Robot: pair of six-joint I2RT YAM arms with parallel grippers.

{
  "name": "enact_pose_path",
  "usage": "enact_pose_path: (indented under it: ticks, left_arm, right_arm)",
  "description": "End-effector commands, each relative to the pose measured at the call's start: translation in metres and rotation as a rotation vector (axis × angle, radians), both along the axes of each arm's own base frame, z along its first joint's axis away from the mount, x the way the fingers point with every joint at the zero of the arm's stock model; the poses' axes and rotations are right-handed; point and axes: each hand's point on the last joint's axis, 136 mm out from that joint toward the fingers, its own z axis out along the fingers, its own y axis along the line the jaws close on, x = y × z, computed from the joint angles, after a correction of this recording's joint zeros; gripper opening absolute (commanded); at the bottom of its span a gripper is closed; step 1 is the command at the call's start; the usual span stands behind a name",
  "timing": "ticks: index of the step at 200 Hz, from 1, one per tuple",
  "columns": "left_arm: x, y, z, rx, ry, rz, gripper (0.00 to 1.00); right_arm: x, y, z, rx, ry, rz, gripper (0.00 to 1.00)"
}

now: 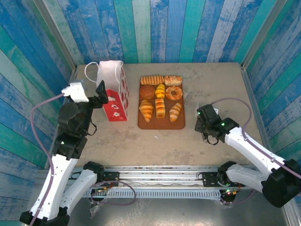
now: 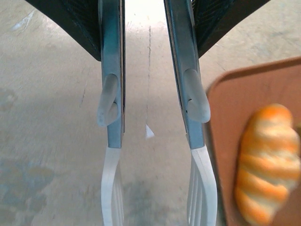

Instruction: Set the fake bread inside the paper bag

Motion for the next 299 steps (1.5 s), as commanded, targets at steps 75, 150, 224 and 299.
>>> enact_pose_path:
  ticks: [75,150,224,299]
  left_arm:
    - [0.024,-0.035,0.014,0.006,0.147,-0.154,0.94]
    - [0.069,-0.008,0.034,-0.031,0.307,-0.212,0.94]
    - [0.097,0.075,0.022,-0.236,0.333,-0.198,0.94]
    - [0.119,0.079,-0.062,-0.387,0.435,-0.294,0.94]
  right_arm:
    - [0.029,0.021,0.12,0.079,-0.269,0.124,0.47]
    - [0.041,0.044,0.138,0.158,-0.153,0.263,0.47]
    - [0.037,0.091,0.112,0.315,0.021,0.399,0.47]
    - [0.022,0.114,0.089,0.359,0.084,0.416,0.47]
